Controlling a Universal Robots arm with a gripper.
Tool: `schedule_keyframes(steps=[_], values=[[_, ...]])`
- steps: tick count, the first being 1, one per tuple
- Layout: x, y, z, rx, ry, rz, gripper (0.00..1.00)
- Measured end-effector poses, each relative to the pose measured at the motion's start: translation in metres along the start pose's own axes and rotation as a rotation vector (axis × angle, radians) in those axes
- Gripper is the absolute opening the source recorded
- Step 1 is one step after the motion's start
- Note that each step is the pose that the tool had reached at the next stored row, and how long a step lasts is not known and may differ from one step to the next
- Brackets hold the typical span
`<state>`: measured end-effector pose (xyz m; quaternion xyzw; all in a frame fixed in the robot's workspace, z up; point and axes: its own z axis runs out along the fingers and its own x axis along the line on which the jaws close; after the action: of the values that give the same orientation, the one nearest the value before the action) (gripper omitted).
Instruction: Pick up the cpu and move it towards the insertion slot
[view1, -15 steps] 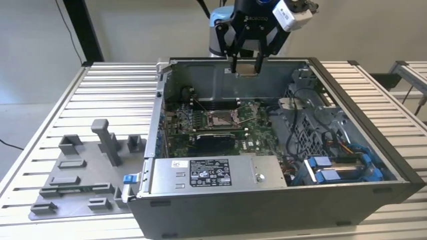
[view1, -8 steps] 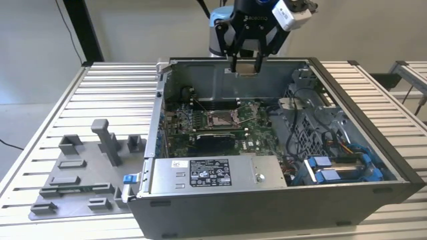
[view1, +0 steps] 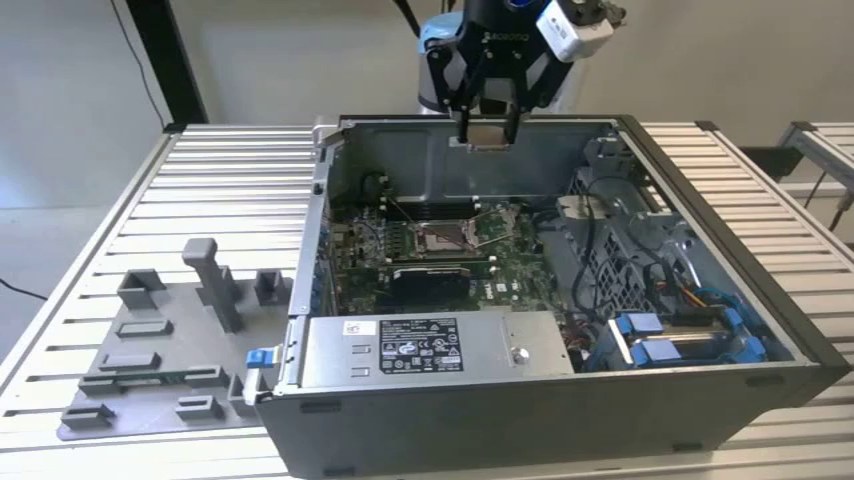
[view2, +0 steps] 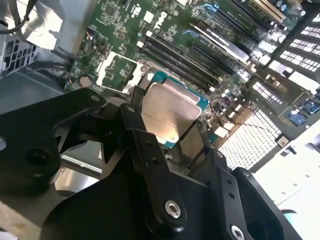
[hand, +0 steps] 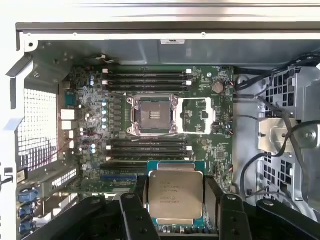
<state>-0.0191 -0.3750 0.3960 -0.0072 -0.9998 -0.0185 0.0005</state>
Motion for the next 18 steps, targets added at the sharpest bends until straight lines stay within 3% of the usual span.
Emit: schedule_keyframes(steps=[4,12,18], values=[[0.0065,0.0098,0.0057,-0.0001,0.0,0.0,0.0],[0.0126,0.0429,0.0131,0.0,0.0,0.0,0.0],[0.0203,0.047,0.0149,-0.0001,0.0001,0.0,0.0]])
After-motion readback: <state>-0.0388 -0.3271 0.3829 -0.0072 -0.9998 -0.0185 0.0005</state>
